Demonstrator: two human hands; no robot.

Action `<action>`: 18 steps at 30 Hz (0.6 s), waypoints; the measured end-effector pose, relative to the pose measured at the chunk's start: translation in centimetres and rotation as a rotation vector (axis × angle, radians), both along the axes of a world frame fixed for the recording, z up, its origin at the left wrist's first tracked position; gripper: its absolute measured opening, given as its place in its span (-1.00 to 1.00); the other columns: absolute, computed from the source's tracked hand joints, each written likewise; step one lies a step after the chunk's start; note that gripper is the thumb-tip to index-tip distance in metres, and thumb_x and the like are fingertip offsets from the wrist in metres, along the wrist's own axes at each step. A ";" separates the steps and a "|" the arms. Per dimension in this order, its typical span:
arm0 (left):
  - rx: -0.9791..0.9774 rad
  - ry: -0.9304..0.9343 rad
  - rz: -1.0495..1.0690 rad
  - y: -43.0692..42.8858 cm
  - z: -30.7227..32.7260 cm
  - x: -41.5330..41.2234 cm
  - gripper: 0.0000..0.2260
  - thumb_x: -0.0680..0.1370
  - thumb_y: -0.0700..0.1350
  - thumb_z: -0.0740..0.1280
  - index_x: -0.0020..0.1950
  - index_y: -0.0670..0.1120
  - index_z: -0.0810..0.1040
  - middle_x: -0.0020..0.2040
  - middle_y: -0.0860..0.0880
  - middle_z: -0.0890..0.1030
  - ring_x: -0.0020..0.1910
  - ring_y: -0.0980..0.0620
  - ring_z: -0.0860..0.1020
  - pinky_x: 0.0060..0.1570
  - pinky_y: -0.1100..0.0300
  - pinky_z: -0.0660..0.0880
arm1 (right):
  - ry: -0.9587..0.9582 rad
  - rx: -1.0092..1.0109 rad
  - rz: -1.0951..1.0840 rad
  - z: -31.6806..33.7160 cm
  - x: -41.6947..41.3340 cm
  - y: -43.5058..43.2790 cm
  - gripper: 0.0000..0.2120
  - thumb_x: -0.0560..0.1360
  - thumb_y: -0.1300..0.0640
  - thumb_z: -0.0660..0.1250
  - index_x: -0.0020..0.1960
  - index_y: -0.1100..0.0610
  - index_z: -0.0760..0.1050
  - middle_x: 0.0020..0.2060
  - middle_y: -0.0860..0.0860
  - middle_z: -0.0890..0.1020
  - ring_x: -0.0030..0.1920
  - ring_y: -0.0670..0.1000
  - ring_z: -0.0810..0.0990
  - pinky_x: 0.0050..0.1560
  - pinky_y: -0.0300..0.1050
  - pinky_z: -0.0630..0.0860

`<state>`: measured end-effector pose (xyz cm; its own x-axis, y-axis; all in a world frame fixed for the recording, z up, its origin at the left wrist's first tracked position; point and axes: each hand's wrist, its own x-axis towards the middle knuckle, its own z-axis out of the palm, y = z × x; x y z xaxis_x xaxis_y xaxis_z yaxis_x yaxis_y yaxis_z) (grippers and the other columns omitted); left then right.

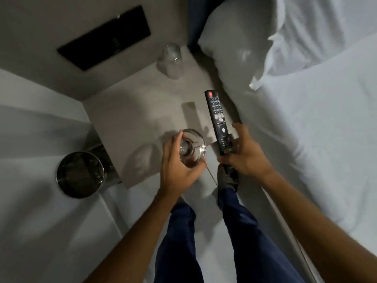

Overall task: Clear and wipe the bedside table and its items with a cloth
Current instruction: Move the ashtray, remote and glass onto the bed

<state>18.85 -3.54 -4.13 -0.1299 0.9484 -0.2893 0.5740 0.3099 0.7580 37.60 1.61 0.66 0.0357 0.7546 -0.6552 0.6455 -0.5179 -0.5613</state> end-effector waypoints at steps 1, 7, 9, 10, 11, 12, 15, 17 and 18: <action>0.019 -0.005 -0.033 0.1 0.8 1.9 -0.17 0.29 0.19 0.43 0.51 0.13 0.20 0.48 -0.01 0.29 0.43 -0.04 0.37 0.29 0.02 0.48 | 0.003 -0.014 0.006 1.5 2.1 0.0 -0.06 0.24 0.21 0.56 0.46 -0.05 0.11 -0.08 -0.02 0.59 -0.02 0.14 0.62 0.06 0.13 0.57; 0.129 0.073 -0.318 2.4 3.7 12.9 -0.13 0.31 0.26 0.44 0.54 0.15 0.16 0.50 0.01 0.30 0.43 -0.02 0.37 0.27 0.04 0.48 | -0.215 -0.016 -0.036 7.4 14.4 0.0 -0.07 0.26 0.25 0.56 0.45 -0.08 0.12 -0.02 0.03 0.57 -0.08 0.17 0.61 -0.10 0.05 0.59; 0.171 0.115 -0.449 3.2 4.1 16.7 -0.14 0.32 0.28 0.39 0.55 0.12 0.16 0.50 -0.01 0.31 0.44 -0.04 0.35 0.32 0.00 0.44 | -0.305 -0.011 -0.100 8.0 18.0 -0.2 -0.10 0.26 0.18 0.57 0.42 -0.09 0.13 -0.06 0.01 0.55 -0.10 0.16 0.58 -0.09 0.09 0.58; 0.212 0.136 -0.525 3.5 4.1 18.5 -0.16 0.32 0.28 0.37 0.54 0.10 0.18 0.50 -0.03 0.32 0.46 -0.05 0.33 0.34 -0.04 0.41 | -0.366 -0.017 -0.112 8.0 19.7 -0.4 -0.12 0.27 0.13 0.57 0.41 -0.09 0.13 -0.07 0.02 0.55 -0.10 0.16 0.55 -0.07 0.09 0.57; 0.256 0.154 -0.605 3.7 4.1 20.2 -0.17 0.32 0.28 0.36 0.53 0.08 0.19 0.49 -0.05 0.33 0.47 -0.07 0.31 0.36 -0.07 0.38 | -0.435 -0.028 -0.113 7.9 21.2 -0.5 -0.15 0.27 0.09 0.56 0.39 -0.08 0.13 -0.08 0.02 0.53 -0.11 0.16 0.53 -0.09 0.08 0.55; 0.294 0.168 -0.667 3.8 4.0 21.6 -0.17 0.32 0.26 0.37 0.52 0.06 0.20 0.50 -0.07 0.33 0.47 -0.09 0.30 0.38 -0.09 0.35 | -0.502 -0.038 -0.105 7.7 22.4 -0.7 -0.18 0.28 0.06 0.55 0.37 -0.07 0.14 -0.10 0.03 0.52 -0.13 0.16 0.51 -0.13 0.05 0.52; 0.355 0.178 -0.770 4.7 3.9 25.9 -0.17 0.30 0.21 0.44 0.50 0.00 0.24 0.49 -0.16 0.35 0.45 -0.16 0.32 0.42 -0.06 0.33 | -0.617 -0.060 -0.157 7.1 25.9 -1.2 -0.25 0.27 0.05 0.53 0.31 0.00 0.18 -0.15 0.05 0.49 -0.18 0.17 0.48 -0.21 0.01 0.44; 0.371 0.202 -0.804 5.6 3.6 27.7 -0.21 0.33 0.17 0.46 0.49 -0.03 0.30 0.49 -0.22 0.35 0.46 -0.19 0.33 0.43 -0.04 0.32 | -0.627 -0.031 -0.211 6.5 27.0 -1.4 -0.28 0.28 0.10 0.52 0.30 0.03 0.19 -0.12 0.10 0.53 -0.19 0.18 0.49 -0.23 0.00 0.43; 0.380 0.215 -0.825 6.0 3.4 28.7 -0.23 0.34 0.15 0.46 0.49 -0.04 0.32 0.49 -0.24 0.34 0.46 -0.20 0.33 0.44 -0.05 0.33 | -0.617 0.005 -0.240 6.1 27.5 -1.5 -0.30 0.29 0.12 0.50 0.30 0.05 0.19 -0.09 0.13 0.56 -0.18 0.20 0.49 -0.23 0.00 0.43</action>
<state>47.52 2.46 -0.74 0.6122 0.7906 0.0111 0.6420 -0.5052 0.5768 65.15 0.09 6.81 0.5708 0.6819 -0.4575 0.7165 -0.6858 -0.1282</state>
